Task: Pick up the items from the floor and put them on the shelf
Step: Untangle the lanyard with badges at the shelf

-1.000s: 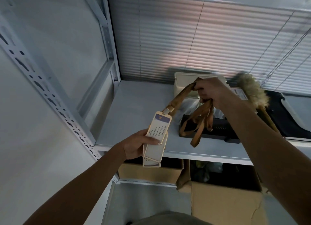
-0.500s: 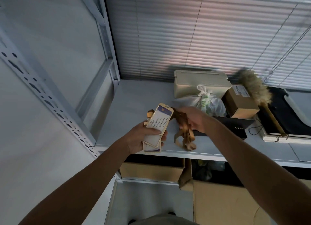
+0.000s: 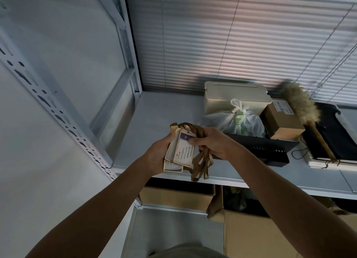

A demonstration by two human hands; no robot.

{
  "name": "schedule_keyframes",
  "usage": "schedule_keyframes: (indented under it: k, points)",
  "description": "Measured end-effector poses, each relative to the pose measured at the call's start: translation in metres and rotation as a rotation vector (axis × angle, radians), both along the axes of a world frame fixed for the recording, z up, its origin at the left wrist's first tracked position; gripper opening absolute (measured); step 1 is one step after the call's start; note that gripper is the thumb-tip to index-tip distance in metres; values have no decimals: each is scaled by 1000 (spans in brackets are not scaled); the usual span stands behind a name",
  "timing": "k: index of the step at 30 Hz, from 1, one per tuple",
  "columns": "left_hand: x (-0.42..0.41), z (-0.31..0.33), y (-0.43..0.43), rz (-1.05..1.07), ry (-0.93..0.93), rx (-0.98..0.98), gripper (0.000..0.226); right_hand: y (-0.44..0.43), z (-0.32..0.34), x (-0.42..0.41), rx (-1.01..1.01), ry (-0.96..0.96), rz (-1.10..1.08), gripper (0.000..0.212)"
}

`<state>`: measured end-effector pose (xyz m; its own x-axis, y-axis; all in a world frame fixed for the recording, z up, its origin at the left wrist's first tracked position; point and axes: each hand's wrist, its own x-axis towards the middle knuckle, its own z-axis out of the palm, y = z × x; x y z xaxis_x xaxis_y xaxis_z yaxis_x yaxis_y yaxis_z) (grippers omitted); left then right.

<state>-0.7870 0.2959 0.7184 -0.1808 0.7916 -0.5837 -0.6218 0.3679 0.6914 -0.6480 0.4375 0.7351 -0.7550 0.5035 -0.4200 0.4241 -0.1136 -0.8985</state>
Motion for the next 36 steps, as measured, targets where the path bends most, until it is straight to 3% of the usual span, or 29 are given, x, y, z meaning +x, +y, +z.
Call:
schedule_keyframes:
  k: [4, 7, 9, 13, 17, 21, 25, 27, 29, 31, 33, 36]
  points:
    - [-2, 1, 0, 7, 0, 6, 46, -11, -6, -6, 32, 34, -57, 21]
    - [1, 5, 0, -23, -17, 60, 38, -20, -7, -12, 172, 1, -87, 23]
    - [3, 5, -1, -56, 36, 100, 33, -28, -6, -13, 276, -32, -78, 20]
    - [5, -2, -2, -116, 182, 194, 20, -32, -10, -9, 280, -18, -85, 21]
    - [3, -5, 0, -122, 155, 248, 21, -34, -13, -10, 289, -40, -70, 17]
    - [-1, -8, 0, -164, 202, 177, 29, -27, -6, -6, 291, -72, -9, 18]
    - [-9, -2, -3, -250, 347, 51, 26, -2, 1, 4, 259, -157, -21, 37]
    - [-17, 5, -4, -376, 438, -6, 29, 9, 5, 12, 444, -322, 101, 53]
    - [-23, 15, -3, -515, 481, -30, 27, 11, 10, 16, 645, -425, 233, 83]
    - [-27, 27, -1, -615, 513, -36, 27, 5, 20, 16, 761, -309, 320, 99]
    - [-30, 36, 3, -666, 524, -24, 25, -2, 27, 13, 828, -137, 433, 89]
    - [-34, 44, 7, -707, 468, 37, 25, -8, 33, 7, 514, 87, 427, 51]
